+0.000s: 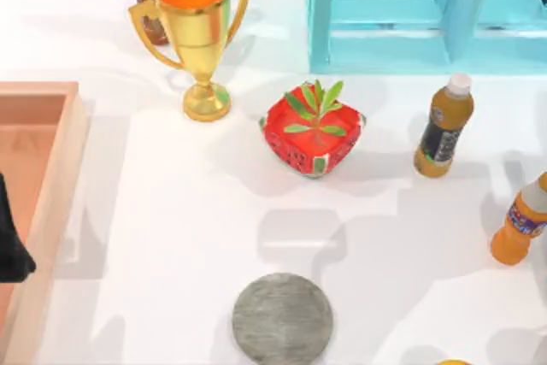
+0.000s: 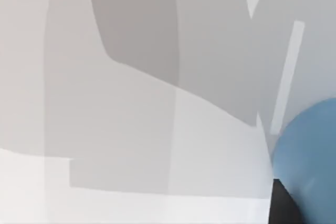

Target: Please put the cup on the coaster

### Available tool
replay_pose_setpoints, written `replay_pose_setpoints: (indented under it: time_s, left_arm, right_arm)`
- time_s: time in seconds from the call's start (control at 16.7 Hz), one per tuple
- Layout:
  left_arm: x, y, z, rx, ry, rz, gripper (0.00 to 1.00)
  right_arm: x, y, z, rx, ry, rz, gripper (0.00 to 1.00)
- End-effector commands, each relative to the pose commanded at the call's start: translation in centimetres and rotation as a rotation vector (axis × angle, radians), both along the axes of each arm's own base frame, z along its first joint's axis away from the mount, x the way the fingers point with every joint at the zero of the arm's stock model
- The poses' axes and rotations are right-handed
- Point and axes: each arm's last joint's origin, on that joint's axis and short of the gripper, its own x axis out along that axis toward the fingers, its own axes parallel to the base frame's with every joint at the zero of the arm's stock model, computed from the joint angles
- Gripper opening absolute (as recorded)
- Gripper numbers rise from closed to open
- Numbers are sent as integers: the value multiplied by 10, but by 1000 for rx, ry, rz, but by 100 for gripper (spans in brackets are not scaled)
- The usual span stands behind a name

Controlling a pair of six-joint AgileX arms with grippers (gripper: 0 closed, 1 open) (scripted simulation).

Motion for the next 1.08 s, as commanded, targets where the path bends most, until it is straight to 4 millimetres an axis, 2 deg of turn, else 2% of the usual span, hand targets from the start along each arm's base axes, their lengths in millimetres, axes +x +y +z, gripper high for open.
replay_pose_setpoints:
  time_s: [0.36,0.54,0.66,0.84,0.96,1.08]
  left_arm:
    - [0,0,0,0,0,0,100]
    - [0,0,0,0,0,0,100]
    - [0,0,0,0,0,0,100]
    - [0,0,0,0,0,0,100]
    - [0,0,0,0,0,0,100]
    - [0,0,0,0,0,0,100]
  right_arm:
    - [2,-2,3,-4,-14,-13,0]
    - [19,-3,24,-25,-99,-100,0]
    - [36,7,48,-27,-193,-182,0]
    - [60,45,96,29,-367,-331,0]
    - [69,84,129,120,-465,-445,0]
    - [68,131,158,247,-517,-567,0]
